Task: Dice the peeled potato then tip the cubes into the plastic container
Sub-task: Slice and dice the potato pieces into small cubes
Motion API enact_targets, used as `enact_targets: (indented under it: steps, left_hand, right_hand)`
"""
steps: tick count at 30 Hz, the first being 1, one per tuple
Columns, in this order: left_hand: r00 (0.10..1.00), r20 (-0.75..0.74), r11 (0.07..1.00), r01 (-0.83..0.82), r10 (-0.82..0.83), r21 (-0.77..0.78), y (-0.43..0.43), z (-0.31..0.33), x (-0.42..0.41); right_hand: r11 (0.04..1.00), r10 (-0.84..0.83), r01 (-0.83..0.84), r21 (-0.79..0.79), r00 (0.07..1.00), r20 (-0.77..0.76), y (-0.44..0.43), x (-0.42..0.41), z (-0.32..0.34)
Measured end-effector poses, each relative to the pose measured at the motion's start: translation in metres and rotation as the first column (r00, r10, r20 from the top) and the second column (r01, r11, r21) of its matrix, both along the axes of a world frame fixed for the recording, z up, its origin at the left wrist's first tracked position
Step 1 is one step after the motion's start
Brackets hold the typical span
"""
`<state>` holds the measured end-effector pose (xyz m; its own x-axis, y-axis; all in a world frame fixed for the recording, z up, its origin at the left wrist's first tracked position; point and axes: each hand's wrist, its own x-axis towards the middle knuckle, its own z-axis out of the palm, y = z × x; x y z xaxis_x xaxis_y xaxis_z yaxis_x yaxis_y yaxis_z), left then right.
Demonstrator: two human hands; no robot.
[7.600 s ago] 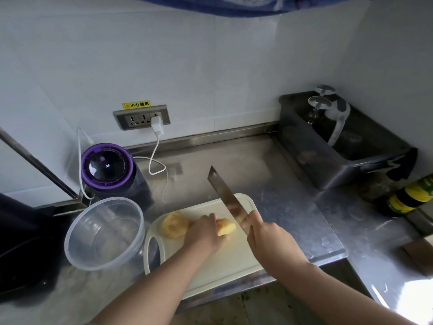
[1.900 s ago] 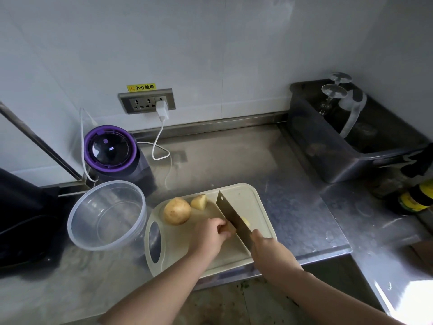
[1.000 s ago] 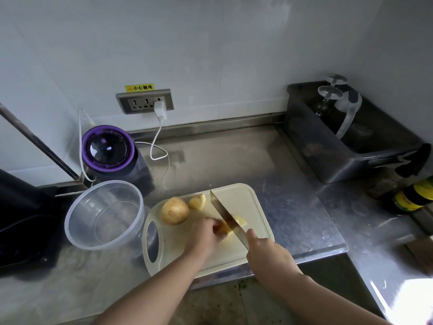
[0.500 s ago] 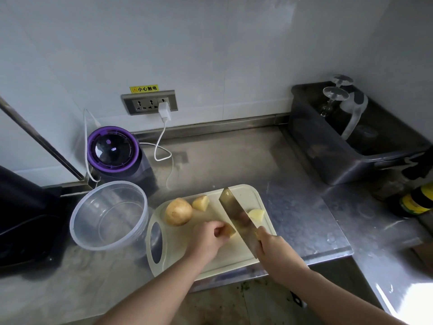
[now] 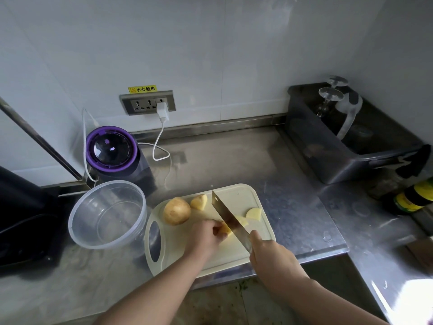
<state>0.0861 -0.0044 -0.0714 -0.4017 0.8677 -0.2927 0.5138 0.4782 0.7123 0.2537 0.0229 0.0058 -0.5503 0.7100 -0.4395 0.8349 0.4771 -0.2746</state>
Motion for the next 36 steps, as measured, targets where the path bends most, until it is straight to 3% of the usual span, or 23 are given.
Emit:
enact_targets:
  steps: [21,31,36]
  left_hand:
    - [0.999,-0.033,0.999,-0.020,0.021,0.029,-0.001,0.000,0.002]
    - [0.999,0.002,0.998,-0.033,0.032,0.049,-0.001,0.000,0.004]
    - [0.999,-0.033,0.996,-0.029,0.032,0.083,0.009,0.000,0.008]
  right_hand:
    - [0.996,0.074,-0.070,-0.061,0.996,0.051,0.005,-0.011,-0.016]
    - [0.991,-0.118,0.115,-0.069,0.992,-0.039,0.015,-0.004,-0.022]
    - [0.996,-0.085,0.085,0.004,0.996,-0.020,0.017,-0.001,-0.012]
